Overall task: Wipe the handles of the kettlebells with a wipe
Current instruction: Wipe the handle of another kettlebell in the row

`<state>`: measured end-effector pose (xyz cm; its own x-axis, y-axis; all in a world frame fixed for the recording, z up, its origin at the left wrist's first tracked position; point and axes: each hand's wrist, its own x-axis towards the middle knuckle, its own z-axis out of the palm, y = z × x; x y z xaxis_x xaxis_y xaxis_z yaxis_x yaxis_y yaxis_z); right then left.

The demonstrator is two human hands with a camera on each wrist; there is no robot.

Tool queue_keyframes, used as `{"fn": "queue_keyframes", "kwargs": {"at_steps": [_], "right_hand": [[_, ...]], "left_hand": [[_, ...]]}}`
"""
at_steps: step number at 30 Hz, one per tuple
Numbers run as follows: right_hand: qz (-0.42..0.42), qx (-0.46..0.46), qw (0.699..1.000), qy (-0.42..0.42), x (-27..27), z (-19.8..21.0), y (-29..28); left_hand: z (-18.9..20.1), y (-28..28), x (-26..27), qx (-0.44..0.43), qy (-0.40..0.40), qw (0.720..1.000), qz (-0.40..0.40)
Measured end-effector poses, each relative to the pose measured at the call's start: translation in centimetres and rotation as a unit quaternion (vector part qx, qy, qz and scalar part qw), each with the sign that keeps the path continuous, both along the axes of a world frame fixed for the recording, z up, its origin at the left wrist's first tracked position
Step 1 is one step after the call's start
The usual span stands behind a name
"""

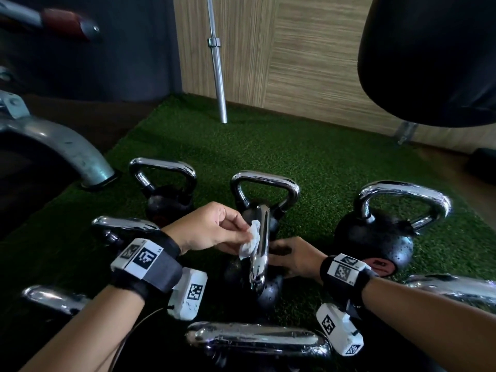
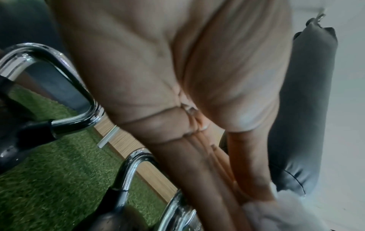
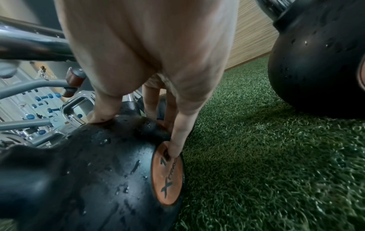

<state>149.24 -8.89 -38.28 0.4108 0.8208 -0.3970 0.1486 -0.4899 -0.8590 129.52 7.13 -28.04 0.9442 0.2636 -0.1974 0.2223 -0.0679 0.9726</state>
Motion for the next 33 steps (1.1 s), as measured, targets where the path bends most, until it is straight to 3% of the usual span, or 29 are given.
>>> {"fn": "queue_keyframes", "kwargs": {"at_steps": [3, 7, 12, 17, 22, 29, 33], "right_hand": [[-0.003, 0.0, 1.0, -0.028, 0.3, -0.2, 0.0], [0.012, -0.006, 0.999, -0.031, -0.3, 0.6, -0.1], [0.019, -0.01, 0.999, -0.047, -0.7, 1.0, -0.3], [0.036, -0.007, 0.994, -0.106, -0.1, 0.1, -0.3], [0.055, -0.017, 0.989, -0.134, -0.1, 0.3, -0.3], [0.05, -0.038, 0.987, -0.147, 0.3, 0.0, -0.3], [0.08, -0.065, 0.971, -0.218, 0.1, 3.0, 0.2]], "left_hand": [[-0.4, -0.2, -0.1, -0.007, 0.0, 1.0, 0.029], [-0.7, -0.7, -1.2, -0.017, 0.013, 0.999, -0.036], [-0.3, -1.2, -2.2, 0.06, -0.005, 0.998, -0.034], [-1.7, -2.0, -2.7, 0.148, 0.036, 0.985, -0.08], [-1.0, -2.2, -3.1, 0.142, 0.028, 0.987, -0.074], [-3.0, -3.2, -3.1, 0.233, 0.039, 0.969, -0.072], [-3.1, -3.2, -3.5, 0.247, 0.038, 0.967, -0.049]]}}
